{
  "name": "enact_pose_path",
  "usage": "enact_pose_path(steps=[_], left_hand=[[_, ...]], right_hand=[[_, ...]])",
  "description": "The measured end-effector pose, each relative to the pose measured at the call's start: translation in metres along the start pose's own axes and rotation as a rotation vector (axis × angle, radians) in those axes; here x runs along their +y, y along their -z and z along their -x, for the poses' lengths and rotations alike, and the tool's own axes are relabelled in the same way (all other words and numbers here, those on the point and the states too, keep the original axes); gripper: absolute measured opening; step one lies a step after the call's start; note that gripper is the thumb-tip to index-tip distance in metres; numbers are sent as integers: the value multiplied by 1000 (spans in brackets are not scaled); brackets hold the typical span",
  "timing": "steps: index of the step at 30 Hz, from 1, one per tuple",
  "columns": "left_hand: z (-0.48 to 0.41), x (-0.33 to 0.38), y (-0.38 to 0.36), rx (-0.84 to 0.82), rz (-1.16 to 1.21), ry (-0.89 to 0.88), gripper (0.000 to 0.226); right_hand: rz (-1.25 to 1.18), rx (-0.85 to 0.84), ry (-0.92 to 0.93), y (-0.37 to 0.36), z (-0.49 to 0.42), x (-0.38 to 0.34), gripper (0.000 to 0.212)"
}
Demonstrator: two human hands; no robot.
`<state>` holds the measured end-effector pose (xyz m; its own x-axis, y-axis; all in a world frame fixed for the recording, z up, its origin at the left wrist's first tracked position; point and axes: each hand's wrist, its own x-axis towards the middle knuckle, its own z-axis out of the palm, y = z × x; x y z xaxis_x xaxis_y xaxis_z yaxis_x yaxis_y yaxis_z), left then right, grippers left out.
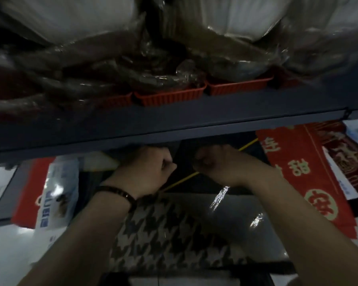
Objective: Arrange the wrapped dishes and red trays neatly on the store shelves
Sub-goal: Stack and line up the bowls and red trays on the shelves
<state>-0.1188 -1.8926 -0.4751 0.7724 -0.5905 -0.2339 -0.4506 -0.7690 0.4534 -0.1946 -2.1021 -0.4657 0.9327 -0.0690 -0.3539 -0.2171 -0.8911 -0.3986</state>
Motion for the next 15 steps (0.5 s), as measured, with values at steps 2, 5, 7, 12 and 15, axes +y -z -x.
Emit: enact_pose_path(steps=[2, 5, 7, 12, 15], left_hand=[[20, 14, 10, 15, 10, -22, 21], [56, 32, 26, 71, 35, -50, 22], [72, 43, 37, 134, 31, -69, 22], [103, 72, 60, 270, 49, -138, 16], [108, 88, 76, 298, 27, -162, 15]], right_hand=[[19, 62, 9, 2, 22, -3, 41], [-8, 138, 6, 11, 60, -15, 45], [-22, 213, 36, 19, 81, -21, 47], [-79, 385, 104, 50, 128, -36, 29], [-110, 479, 113, 67, 142, -35, 21]])
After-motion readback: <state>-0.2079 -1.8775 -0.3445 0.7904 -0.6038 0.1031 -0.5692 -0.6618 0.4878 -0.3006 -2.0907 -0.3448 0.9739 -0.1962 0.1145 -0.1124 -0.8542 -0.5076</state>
